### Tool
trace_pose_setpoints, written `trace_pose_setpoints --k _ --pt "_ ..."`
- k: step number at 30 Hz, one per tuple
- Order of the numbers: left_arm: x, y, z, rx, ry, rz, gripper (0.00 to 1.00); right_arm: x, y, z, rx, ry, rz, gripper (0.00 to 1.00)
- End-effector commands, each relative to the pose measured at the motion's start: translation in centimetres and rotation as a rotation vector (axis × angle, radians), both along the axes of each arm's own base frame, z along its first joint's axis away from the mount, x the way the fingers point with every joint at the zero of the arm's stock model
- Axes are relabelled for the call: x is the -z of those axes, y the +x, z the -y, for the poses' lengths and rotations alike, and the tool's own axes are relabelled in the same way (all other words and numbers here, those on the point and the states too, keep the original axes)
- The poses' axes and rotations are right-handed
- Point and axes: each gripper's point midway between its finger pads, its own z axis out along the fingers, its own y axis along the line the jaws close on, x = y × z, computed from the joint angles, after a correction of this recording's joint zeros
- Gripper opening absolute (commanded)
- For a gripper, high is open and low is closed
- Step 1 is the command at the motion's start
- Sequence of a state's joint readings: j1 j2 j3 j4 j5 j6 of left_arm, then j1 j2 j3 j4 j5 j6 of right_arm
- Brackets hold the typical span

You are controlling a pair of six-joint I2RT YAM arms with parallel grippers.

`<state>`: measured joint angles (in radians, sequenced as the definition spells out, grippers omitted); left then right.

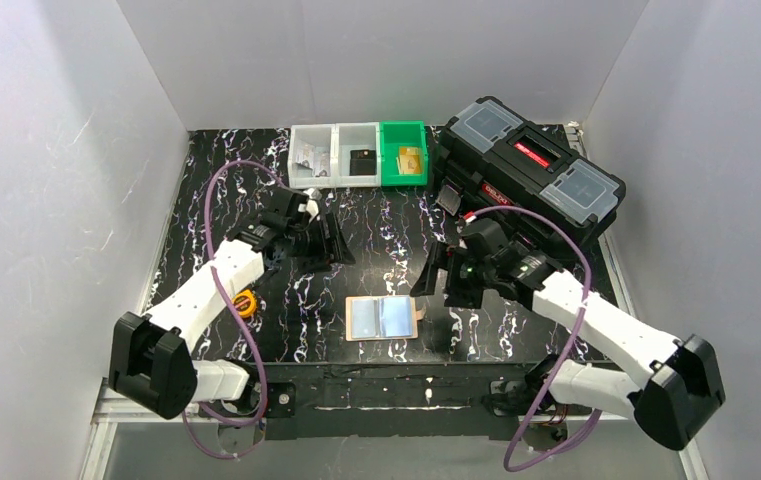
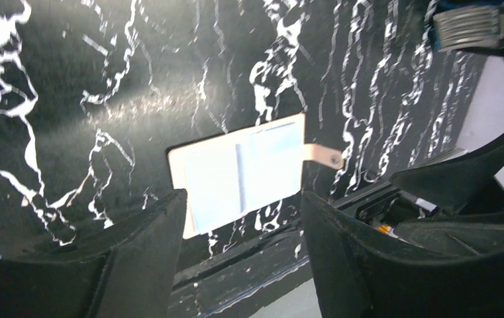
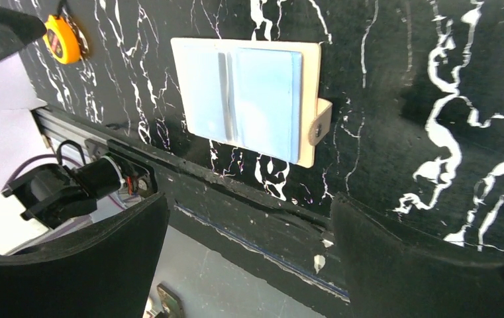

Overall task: Take the credit cards out of the card holder
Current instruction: Remove the credit card from the card holder.

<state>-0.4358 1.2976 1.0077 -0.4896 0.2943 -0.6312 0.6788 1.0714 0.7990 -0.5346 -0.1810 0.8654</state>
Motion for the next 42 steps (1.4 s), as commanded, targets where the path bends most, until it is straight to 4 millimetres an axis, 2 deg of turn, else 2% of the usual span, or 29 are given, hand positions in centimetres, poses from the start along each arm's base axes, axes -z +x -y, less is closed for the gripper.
trace_pose_setpoints --k 1,5,12,19,34,42 --pt "1.7 -3.0 -1.2 0.008 0.026 -0.079 0.59 -1.2 0.8 -2.9 -0.002 0.025 0.038 0.98" --pt "3.0 -4.1 -1.5 0.009 0.031 -0.124 0.49 -0.1 0.3 -4.6 -0.035 -0.003 0.004 0.98" --pt "5.0 -5.2 -1.7 0.008 0.039 -0.183 0.37 1.2 -0.2 -6.8 -0.089 -0.038 -0.038 0.98" --pt "5.8 -5.7 -1.6 0.013 0.03 -0.211 0.26 2.3 -0.5 -8.4 -0.13 -0.06 -0.074 0.98" --pt "6.8 -6.6 -1.4 0.011 0.012 -0.252 0.13 4.7 -1.3 -10.6 -0.206 -0.105 -0.142 0.97" --pt "8.6 -7.5 -0.5 0.02 0.003 -0.303 0.07 6.2 -1.6 -11.8 -0.243 -0.107 -0.175 0.85"
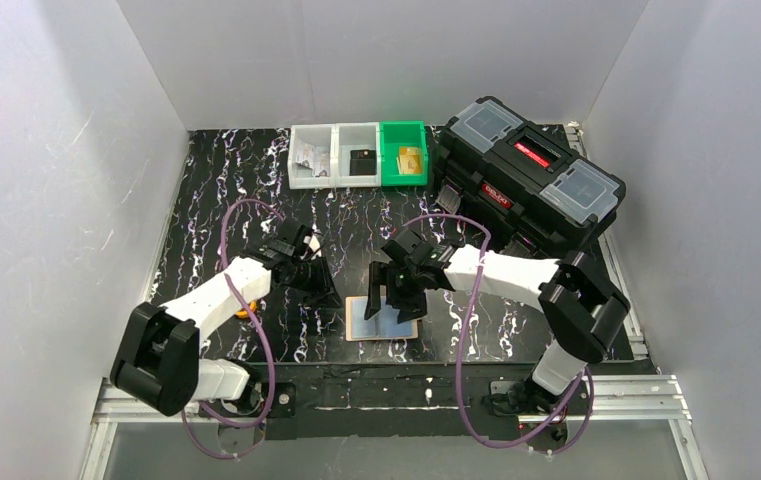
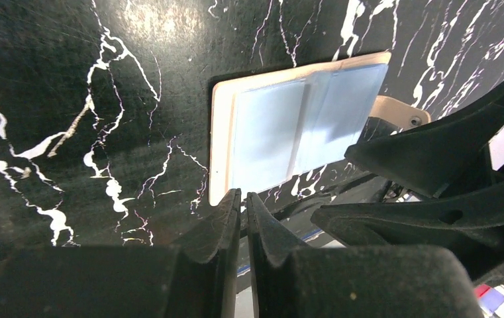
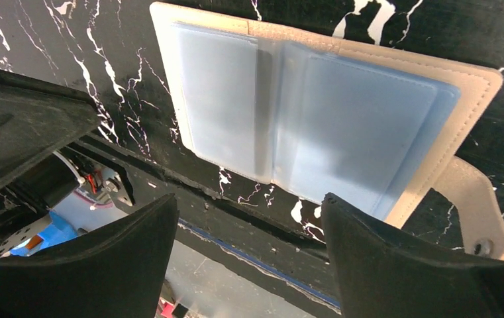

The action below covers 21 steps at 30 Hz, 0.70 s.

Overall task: Take the credit cards out of the card holder
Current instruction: Remove the credit card from the card holder.

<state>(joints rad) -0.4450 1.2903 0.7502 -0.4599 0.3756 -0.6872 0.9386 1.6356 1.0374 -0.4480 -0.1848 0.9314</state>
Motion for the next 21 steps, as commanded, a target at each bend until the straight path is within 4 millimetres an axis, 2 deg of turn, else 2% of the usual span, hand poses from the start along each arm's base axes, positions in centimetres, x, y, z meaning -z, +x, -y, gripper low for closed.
trace_pose_setpoints --k 1,4,10,15,21 --pt "1.3 -1.1 0.9 0.012 -0.014 -0.054 0.07 -0.8 0.4 -1.9 -0.035 0.057 0.016 0.82" --pt "2.0 -1.1 1.4 0.015 -0.007 -0.068 0.05 -0.3 0.4 -2.2 -0.044 0.056 0.004 0.73" --pt "3.4 -1.3 2.3 0.028 0.011 -0.099 0.02 0.3 0.5 -2.6 -0.061 0.056 -0.008 0.62" --pt "4.6 -1.6 2.3 0.026 0.044 -0.124 0.0 1.3 0.3 -2.7 -0.065 0.051 -0.031 0.5" --pt "5.5 -1.8 2.4 0.015 0.073 -0.157 0.0 2.2 0.2 -3.0 -0.069 0.077 -0.057 0.46"
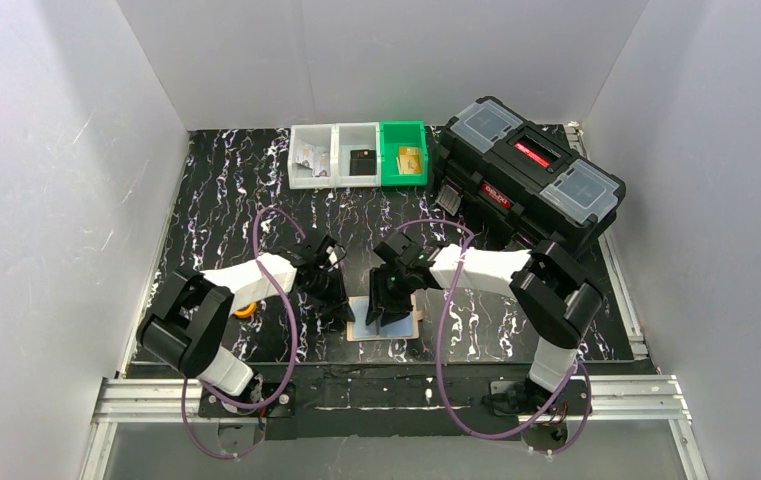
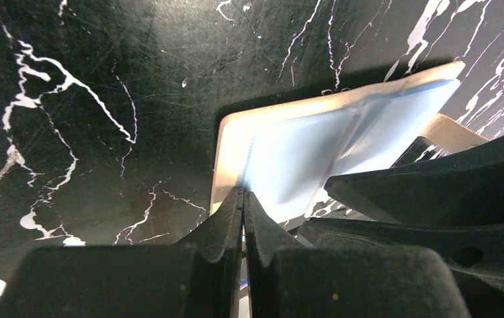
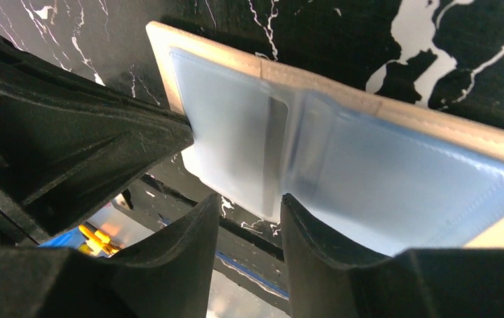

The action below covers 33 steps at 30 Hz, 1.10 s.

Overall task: Take the credit cards out of the card holder
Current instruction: Remove the credit card from the card holder.

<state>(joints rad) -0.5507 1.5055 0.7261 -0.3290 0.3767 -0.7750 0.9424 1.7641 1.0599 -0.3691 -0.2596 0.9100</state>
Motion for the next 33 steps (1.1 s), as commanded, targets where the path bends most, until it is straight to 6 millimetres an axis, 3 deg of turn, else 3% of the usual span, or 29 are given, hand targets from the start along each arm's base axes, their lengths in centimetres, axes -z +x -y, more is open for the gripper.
trace_pose_setpoints --k 1,12,15,19,27,33 --pt "0.7 -0.3 -0.2 -0.015 0.043 -0.024 0.0 -0.2 0.4 -1.1 -0.011 0.066 -0.006 0.46" --pt "1.1 -0.4 0.2 -0.052 0.07 -0.043 0.0 0.4 0.6 -0.1 0.045 0.152 -0.047 0.43" --pt "0.7 -0.4 0.7 -0.036 0.048 -0.039 0.0 0.7 0.9 0.4 0.052 0.107 -0.036 0.43" --pt "0.0 -0.8 1.6 -0.014 0.019 -0.037 0.0 0.9 1.3 1.2 0.051 0.019 -0.014 0.51" --pt "-1.6 -0.9 2.9 -0.022 -0.069 -0.043 0.0 1.9 1.3 1.6 0.033 -0.105 0.0 0.48" --pt "-2.2 -0.9 3.8 -0.034 -0.127 -0.054 0.0 1.1 1.5 1.9 0.008 -0.216 0.099 0.49"
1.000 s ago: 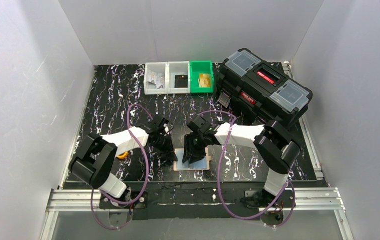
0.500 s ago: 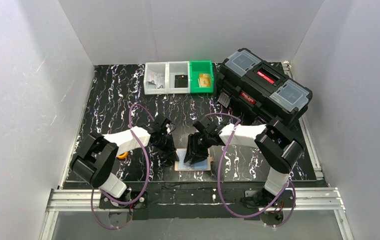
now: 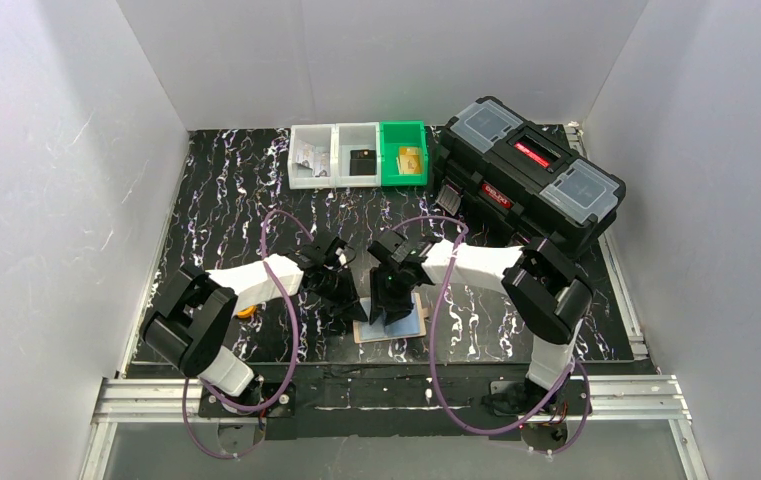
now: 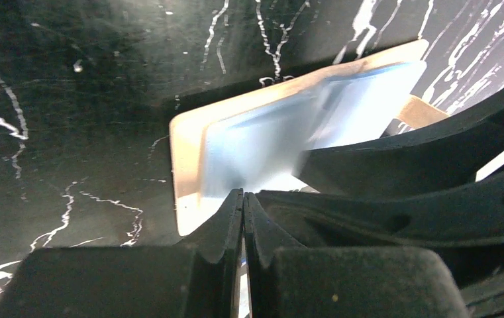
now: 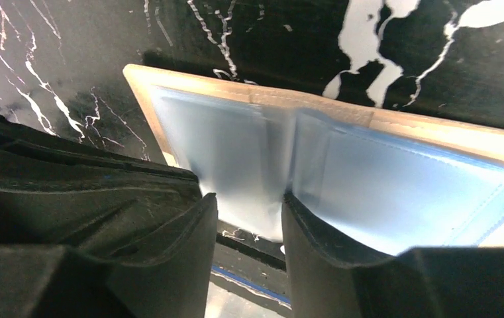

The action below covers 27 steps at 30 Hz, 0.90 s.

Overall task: Take the credit cards out of the card holder
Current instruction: Remove the credit card from the card holder.

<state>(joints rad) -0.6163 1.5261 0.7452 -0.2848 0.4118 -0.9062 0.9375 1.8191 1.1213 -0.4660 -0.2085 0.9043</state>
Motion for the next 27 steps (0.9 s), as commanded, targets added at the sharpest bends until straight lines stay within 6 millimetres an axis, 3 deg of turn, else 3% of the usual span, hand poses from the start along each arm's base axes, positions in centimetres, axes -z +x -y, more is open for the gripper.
trace_pose_setpoints --k 1,8,13,27 --pt "-1.3 -0.3 1.0 -0.001 -0.065 -0.008 0.0 -0.4 0.9 0.9 -0.018 -0.106 0.124 0.51" --pt "-1.6 0.2 0.6 0.016 -0.029 0.016 0.0 -0.3 0.7 1.2 -0.03 -0.123 0.137 0.61" --pt "-1.4 0.5 -2.5 -0.026 0.135 0.051 0.0 -0.3 0.9 0.9 -0.053 -0.143 0.155 0.7" --pt "-2.8 0.4 -4.3 -0.072 0.127 0.095 0.0 2.9 0.6 1.0 -0.153 -0.39 0.105 0.67"
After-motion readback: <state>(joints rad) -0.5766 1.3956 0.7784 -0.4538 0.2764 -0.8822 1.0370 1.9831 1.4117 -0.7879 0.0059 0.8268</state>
